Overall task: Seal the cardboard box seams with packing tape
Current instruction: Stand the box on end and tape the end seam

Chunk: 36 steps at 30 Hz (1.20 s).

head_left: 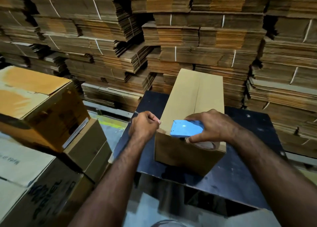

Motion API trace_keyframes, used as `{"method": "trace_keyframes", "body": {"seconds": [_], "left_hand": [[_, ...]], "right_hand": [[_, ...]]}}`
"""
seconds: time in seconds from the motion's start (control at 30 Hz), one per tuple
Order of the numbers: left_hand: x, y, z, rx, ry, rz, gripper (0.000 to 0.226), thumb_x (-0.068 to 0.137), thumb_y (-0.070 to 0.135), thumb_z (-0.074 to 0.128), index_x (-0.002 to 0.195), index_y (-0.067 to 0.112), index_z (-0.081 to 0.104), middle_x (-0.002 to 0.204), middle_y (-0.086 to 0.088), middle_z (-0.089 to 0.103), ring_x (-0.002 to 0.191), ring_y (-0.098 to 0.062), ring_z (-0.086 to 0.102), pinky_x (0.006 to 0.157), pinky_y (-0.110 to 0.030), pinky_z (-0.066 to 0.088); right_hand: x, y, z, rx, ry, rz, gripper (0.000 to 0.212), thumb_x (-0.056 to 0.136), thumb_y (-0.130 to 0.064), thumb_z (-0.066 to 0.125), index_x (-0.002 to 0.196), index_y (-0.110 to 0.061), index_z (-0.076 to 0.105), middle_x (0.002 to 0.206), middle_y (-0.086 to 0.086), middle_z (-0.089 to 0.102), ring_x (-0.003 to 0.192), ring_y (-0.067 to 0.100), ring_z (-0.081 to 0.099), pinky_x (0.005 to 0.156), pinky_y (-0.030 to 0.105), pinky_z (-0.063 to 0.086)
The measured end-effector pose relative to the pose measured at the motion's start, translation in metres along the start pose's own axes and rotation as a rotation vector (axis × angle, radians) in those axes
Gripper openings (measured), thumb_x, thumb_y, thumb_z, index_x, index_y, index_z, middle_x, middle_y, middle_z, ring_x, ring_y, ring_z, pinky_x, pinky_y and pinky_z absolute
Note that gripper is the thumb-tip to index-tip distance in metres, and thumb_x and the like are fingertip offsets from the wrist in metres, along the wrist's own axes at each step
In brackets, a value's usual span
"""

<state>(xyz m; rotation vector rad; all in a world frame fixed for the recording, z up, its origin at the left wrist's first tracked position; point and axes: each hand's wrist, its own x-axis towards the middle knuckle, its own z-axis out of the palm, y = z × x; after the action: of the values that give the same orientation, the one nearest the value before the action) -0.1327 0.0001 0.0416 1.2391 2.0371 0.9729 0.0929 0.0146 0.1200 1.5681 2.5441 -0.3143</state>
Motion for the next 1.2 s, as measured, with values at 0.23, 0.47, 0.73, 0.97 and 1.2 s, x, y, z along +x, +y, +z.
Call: {"method": "trace_keyframes", "body": {"seconds": [0.23, 0.47, 0.73, 0.97, 1.2], "left_hand": [[0.002, -0.019, 0.001, 0.095, 0.056, -0.036, 0.020, 0.081, 0.040, 0.078, 0.074, 0.027, 0.064, 0.075, 0.010, 0.070, 0.082, -0.016, 0.067, 0.074, -0.038, 0.058], [0.015, -0.035, 0.006, -0.029, 0.003, -0.078, 0.016, 0.079, 0.033, 0.080, 0.075, 0.024, 0.068, 0.069, 0.013, 0.071, 0.076, -0.008, 0.069, 0.078, -0.042, 0.061], [0.026, -0.047, 0.013, -0.110, -0.042, -0.057, 0.013, 0.082, 0.029, 0.080, 0.077, 0.022, 0.070, 0.071, 0.008, 0.074, 0.077, -0.008, 0.072, 0.074, -0.033, 0.060], [0.033, -0.051, 0.022, -0.147, -0.094, -0.090, 0.013, 0.080, 0.024, 0.081, 0.073, 0.019, 0.070, 0.068, 0.005, 0.073, 0.068, -0.010, 0.067, 0.063, -0.025, 0.051], [0.047, -0.054, 0.020, -0.397, -0.108, -0.214, 0.010, 0.084, 0.010, 0.076, 0.087, 0.017, 0.068, 0.074, -0.003, 0.070, 0.055, -0.010, 0.052, 0.047, -0.019, 0.037]], "right_hand": [[0.021, -0.026, -0.001, -0.115, -0.055, 0.006, 0.085, 0.067, -0.073, 0.070, 0.141, -0.039, 0.047, 0.123, -0.003, 0.059, 0.095, 0.014, 0.042, 0.068, 0.033, 0.036], [0.034, -0.045, 0.001, -0.155, -0.094, 0.020, 0.083, 0.071, -0.067, 0.073, 0.142, -0.032, 0.047, 0.127, -0.001, 0.059, 0.113, 0.021, 0.053, 0.072, 0.035, 0.040], [0.037, -0.043, -0.001, -0.136, -0.105, 0.048, 0.083, 0.070, -0.067, 0.073, 0.142, -0.033, 0.048, 0.126, -0.002, 0.059, 0.111, 0.020, 0.051, 0.071, 0.035, 0.039], [0.042, -0.042, 0.002, -0.165, -0.138, 0.077, 0.085, 0.068, -0.068, 0.072, 0.142, -0.034, 0.047, 0.124, -0.002, 0.058, 0.112, 0.020, 0.052, 0.076, 0.036, 0.041], [0.063, -0.049, 0.001, -0.116, -0.153, 0.074, 0.080, 0.070, -0.068, 0.071, 0.139, -0.032, 0.051, 0.125, -0.003, 0.060, 0.113, 0.021, 0.052, 0.076, 0.037, 0.040]]}}
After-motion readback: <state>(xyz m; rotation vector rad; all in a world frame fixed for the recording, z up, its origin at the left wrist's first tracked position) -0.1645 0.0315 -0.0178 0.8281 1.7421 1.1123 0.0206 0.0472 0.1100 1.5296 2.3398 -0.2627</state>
